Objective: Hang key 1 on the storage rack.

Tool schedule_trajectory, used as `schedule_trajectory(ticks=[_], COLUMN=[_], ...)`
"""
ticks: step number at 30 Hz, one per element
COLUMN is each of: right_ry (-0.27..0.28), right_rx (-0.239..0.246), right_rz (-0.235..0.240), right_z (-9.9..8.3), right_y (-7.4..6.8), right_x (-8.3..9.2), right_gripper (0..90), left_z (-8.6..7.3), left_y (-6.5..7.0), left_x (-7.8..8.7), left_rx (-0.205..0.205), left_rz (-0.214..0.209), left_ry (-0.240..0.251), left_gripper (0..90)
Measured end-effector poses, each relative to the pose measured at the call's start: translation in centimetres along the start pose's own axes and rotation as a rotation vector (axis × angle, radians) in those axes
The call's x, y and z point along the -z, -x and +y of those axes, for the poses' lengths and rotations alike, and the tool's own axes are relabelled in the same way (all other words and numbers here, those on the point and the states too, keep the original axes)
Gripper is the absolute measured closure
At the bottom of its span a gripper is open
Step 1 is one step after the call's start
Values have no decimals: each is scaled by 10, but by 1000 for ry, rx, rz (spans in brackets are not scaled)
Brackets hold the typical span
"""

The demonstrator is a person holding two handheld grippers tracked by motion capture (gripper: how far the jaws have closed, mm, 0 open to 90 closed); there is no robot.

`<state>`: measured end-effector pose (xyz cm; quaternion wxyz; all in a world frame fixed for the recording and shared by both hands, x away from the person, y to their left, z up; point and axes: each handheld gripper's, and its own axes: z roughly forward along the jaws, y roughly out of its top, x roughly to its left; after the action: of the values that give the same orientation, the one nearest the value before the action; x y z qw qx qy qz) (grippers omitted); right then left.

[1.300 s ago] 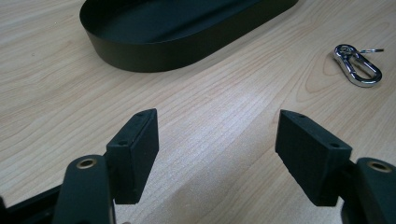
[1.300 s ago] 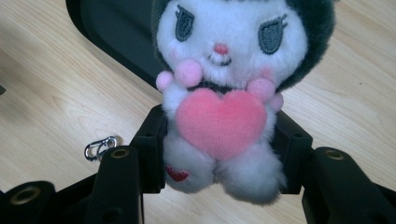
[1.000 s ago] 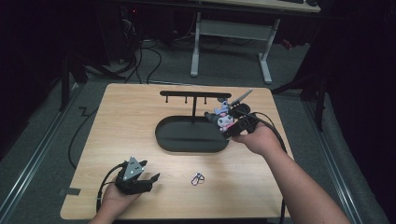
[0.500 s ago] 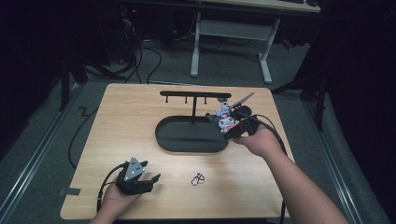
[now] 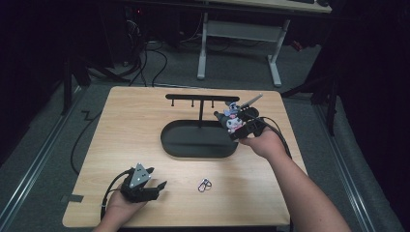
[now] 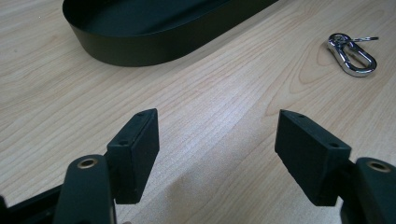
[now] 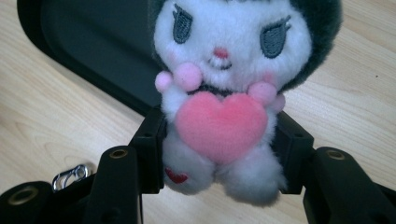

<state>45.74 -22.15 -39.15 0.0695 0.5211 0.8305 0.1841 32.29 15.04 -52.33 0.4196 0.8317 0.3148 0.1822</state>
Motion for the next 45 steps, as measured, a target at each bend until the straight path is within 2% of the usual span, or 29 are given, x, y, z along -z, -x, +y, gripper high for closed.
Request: schedule_trajectory(ticks=[7,8,11,16,22,24,27,28,31,32,34,35,36,39,40,42,45], right_ry=[12,15,32,50,70,78,80,87,82,100,104,114,114,145,145,181,221], right_rx=[-28,-39,-44,-43,-27,-12,-14,12,4,11,7,4,4,-7,-7,-32,-31], right_rz=[20,24,21,28,45,35,36,23,26,29,32,31,31,42,42,52,41], right_z=[-1,-2,-4,-10,-27,-38,-45,-52,-60,-69,-73,-83,-83,-106,-106,-119,-137], right_y=[5,7,9,9,5,0,-1,-4,-5,-5,-5,-5,-5,-5,-5,-4,-6], right_x=[-10,-13,-11,-6,-4,-6,-8,-9,-12,-14,-16,-19,-19,-30,-30,-35,-42], right_gripper=[418,374,345,354,387,408,412,429,432,438,440,442,442,440,440,440,444], left_z=[-1,-1,0,-1,0,1,1,1,2,2,2,2,2,2,2,3,3], left_y=[0,0,-1,-1,0,0,0,1,1,1,2,2,2,3,3,4,5], left_x=[0,0,0,-1,-2,-2,-2,-2,-2,-2,-2,-2,-2,-3,-3,-3,-3], left_rx=[-2,-3,-3,3,2,3,3,7,13,13,10,12,12,13,13,14,14], left_rz=[-1,-2,0,3,4,2,0,-4,-13,-12,-17,-22,-22,-29,-29,-33,-36], left_ry=[-7,-11,-11,-5,-3,-3,-6,-3,-5,-2,-7,-10,-10,-9,-9,-10,-13], left_gripper=[313,313,313,312,312,312,313,314,322,324,326,330,331,338,339,341,345])
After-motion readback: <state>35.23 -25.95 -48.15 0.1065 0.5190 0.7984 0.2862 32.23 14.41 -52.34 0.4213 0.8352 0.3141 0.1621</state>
